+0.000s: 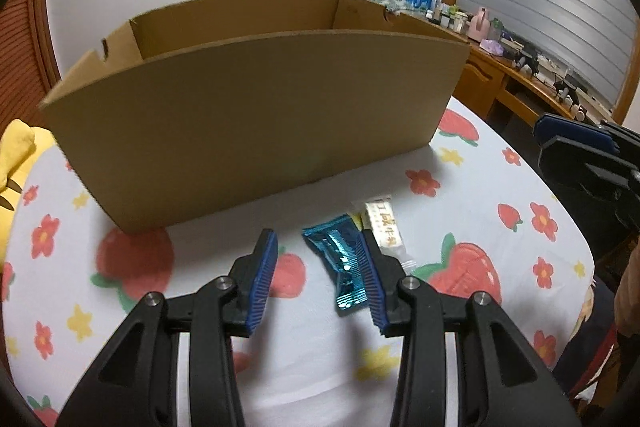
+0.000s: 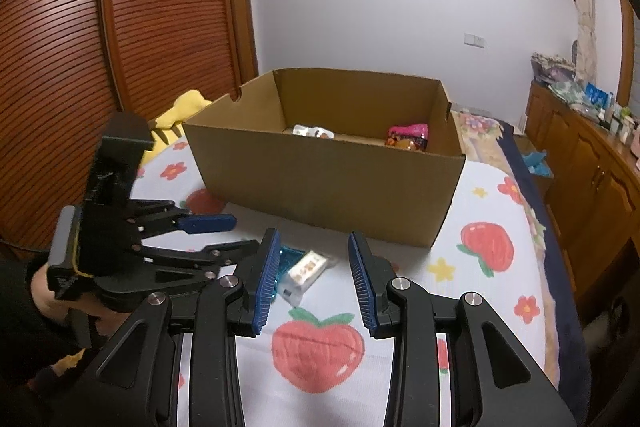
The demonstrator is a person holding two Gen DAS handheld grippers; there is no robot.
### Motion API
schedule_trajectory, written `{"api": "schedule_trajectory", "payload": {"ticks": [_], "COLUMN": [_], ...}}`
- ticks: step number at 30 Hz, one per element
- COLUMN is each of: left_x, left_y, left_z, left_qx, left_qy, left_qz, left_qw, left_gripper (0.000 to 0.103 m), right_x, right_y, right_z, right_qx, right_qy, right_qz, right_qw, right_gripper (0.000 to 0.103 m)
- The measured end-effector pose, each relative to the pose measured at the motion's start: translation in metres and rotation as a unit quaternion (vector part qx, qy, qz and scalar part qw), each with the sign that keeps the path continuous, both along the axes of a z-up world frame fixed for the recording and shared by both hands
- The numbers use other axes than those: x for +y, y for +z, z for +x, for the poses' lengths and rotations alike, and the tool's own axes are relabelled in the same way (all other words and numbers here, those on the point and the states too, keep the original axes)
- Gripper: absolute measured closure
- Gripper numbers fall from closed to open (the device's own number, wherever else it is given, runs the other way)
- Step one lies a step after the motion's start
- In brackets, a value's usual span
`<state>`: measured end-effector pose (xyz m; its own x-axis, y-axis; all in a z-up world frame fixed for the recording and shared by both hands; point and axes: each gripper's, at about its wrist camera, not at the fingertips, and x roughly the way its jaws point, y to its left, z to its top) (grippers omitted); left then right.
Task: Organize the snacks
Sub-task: 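Withdraw both grippers and lower the left gripper toward the blue foil candy, then grasp the blue foil candy with the left gripper while the right gripper grasps the white bar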
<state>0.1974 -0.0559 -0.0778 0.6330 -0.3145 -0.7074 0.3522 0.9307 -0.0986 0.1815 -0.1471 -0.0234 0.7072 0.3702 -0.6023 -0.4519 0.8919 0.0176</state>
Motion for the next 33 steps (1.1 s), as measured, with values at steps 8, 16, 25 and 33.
{"api": "schedule_trajectory", "payload": {"ticks": [8, 16, 25, 33], "left_x": [-0.011, -0.009, -0.016, -0.013], "left_y": [-0.014, -0.02, -0.023, -0.022], "left_z": [0.008, 0.012, 0.014, 0.011], "left_qx": [0.022, 0.028, 0.027, 0.026], "left_qy": [-0.004, -0.005, -0.025, -0.03], "left_qz": [0.006, 0.002, 0.006, 0.0], "left_qw": [0.9997, 0.9996, 0.9993, 0.9992], "left_gripper": [0.063, 0.062, 0.069, 0.082], "right_x": [-0.002, -0.001, 0.003, 0.003], "right_y": [-0.013, -0.025, -0.032, -0.041], "right_z": [0.001, 0.007, 0.013, 0.02], "right_qx": [0.012, 0.027, 0.037, 0.051], "right_qy": [-0.003, -0.006, -0.009, -0.012], "right_qz": [0.0, -0.002, -0.009, -0.01], "right_qw": [1.0, 1.0, 0.999, 0.999], "right_gripper": [0.068, 0.068, 0.068, 0.068]}}
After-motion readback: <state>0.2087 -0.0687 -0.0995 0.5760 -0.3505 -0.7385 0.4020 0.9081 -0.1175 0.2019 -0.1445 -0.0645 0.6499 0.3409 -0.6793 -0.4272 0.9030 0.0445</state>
